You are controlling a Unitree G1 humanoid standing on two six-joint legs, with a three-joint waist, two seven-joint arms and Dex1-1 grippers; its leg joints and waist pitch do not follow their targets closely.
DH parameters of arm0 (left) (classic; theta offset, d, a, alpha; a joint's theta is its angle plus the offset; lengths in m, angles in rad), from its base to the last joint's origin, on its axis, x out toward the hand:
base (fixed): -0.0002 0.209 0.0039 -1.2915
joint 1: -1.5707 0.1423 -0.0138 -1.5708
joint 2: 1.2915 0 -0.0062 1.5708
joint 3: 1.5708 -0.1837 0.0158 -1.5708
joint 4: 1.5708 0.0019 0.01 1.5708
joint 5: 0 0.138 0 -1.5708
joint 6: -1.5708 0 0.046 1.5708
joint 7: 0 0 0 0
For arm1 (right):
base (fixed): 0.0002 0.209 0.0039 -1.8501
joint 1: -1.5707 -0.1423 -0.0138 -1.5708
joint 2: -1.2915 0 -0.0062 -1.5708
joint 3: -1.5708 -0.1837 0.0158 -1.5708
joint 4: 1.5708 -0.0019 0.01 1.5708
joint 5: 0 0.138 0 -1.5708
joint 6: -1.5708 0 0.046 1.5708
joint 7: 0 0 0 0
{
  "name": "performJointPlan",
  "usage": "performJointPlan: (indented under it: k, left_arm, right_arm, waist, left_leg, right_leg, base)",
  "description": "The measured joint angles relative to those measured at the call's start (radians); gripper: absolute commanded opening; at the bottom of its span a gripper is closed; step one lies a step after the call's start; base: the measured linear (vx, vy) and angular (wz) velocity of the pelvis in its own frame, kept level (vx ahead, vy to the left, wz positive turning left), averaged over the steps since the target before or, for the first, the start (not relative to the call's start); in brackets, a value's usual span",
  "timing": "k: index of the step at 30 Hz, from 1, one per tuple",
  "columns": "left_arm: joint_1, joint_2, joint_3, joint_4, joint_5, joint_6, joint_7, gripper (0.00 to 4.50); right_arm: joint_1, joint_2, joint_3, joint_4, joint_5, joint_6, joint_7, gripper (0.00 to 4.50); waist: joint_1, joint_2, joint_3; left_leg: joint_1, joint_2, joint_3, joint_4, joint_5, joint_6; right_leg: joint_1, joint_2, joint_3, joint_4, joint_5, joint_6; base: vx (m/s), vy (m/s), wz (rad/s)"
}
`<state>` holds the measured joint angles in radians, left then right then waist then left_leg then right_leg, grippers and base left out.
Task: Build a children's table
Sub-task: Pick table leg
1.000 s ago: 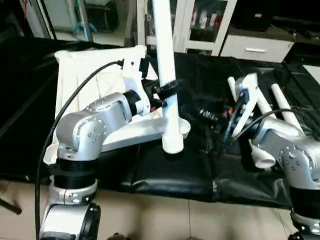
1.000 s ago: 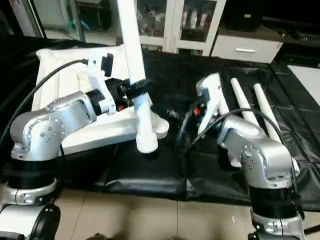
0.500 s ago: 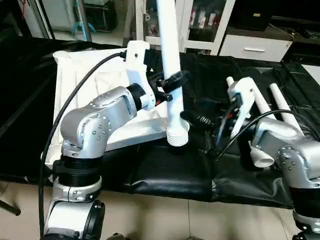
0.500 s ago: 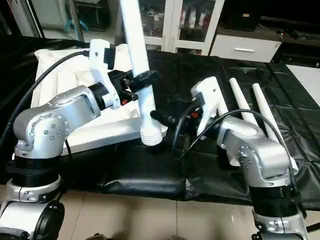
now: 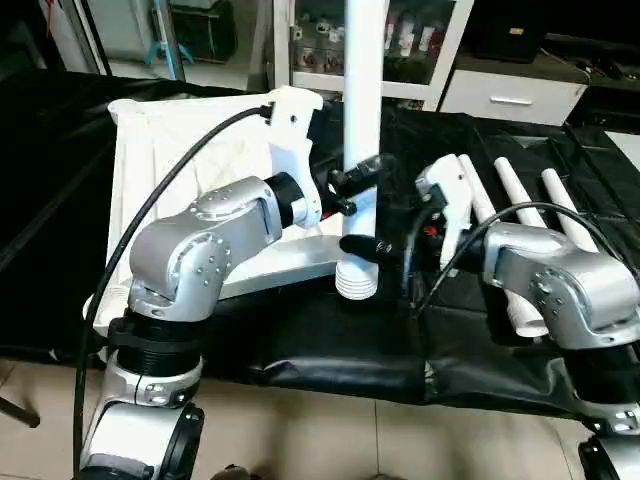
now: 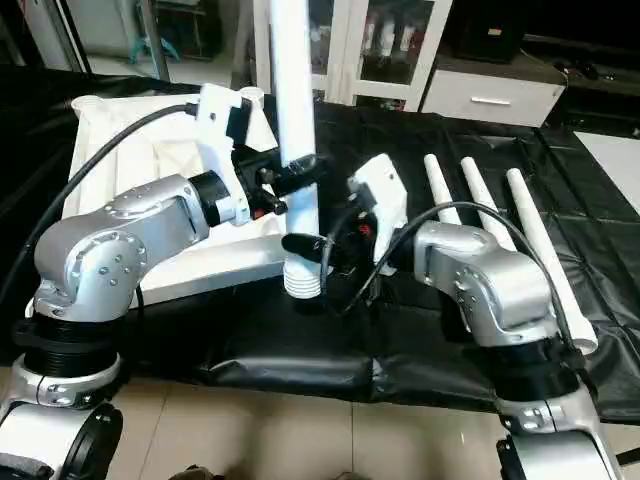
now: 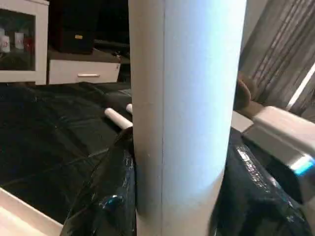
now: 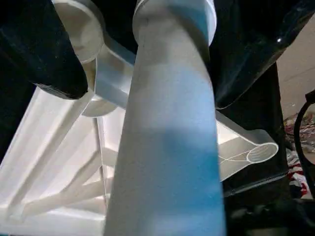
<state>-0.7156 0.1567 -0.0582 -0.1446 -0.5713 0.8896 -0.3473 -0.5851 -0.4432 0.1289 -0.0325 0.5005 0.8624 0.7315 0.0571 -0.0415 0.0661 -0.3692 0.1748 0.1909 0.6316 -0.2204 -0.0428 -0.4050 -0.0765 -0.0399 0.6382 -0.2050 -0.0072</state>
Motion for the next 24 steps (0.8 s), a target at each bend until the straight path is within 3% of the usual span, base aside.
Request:
performJointPlan:
  k: [3, 8, 9, 13, 24]
  left_arm:
    - [0.0, 0.001, -0.012, -0.006, 0.003, -0.002, -0.013, 1.85]
    - [0.0, 0.0, -0.027, -0.017, 0.004, -0.002, -0.023, 1.85]
    - [0.0, 0.001, -0.028, -0.017, 0.004, -0.003, -0.025, 1.85]
    - [0.0, 0.006, -0.036, -0.017, 0.008, -0.003, -0.037, 1.85]
    - [0.0, 0.021, -0.047, -0.018, 0.023, -0.014, -0.053, 1.85]
  right_arm:
    - [-0.01, 0.003, 0.001, 0.005, 0.003, 0.018, 0.005, 4.26]
    - [-0.011, 0.014, 0.01, 0.011, 0.004, 0.032, 0.01, 3.85]
    - [-0.013, 0.017, 0.013, 0.017, 0.004, 0.033, 0.011, 3.56]
    - [-0.018, 0.03, 0.013, 0.024, 0.008, 0.041, 0.014, 3.37]
    - [-0.018, 0.045, 0.014, 0.034, 0.009, 0.044, 0.019, 2.33]
  waist:
    - [0.001, -0.002, 0.0]
    - [0.001, -0.002, 0.0]
    - [0.001, -0.002, 0.0]
    - [0.001, -0.002, -0.001]
    - [0.001, -0.002, -0.001]
  left_leg:
    - [0.0, 0.0, 0.0, 0.0, 0.0, 0.0]
    - [0.0, 0.0, 0.0, 0.0, 0.0, 0.0]
    - [0.001, 0.0, 0.0, 0.0, 0.0, 0.0]
    - [0.001, 0.0, 0.0, 0.0, 0.001, 0.0]
    - [0.001, 0.0, 0.0, 0.0, 0.001, 0.0]
  right_leg:
    - [0.0, 0.0, 0.0, 0.0, 0.0, 0.0]
    - [0.0, 0.0, 0.0, 0.001, 0.0, 0.0]
    - [0.0, 0.0, 0.0, 0.002, 0.0, 0.0]
    - [0.0, 0.0, 0.0, 0.002, 0.0, 0.0]
    - [0.0, 0.0, 0.0, 0.003, 0.0, 0.0]
  base:
    - [0.0, 0.0, 0.0]
    - [0.0, 0.0, 0.0]
    - [0.0, 0.0, 0.0]
    - [0.0, 0.0, 0.0]
    - [0.0, 0.0, 0.0]
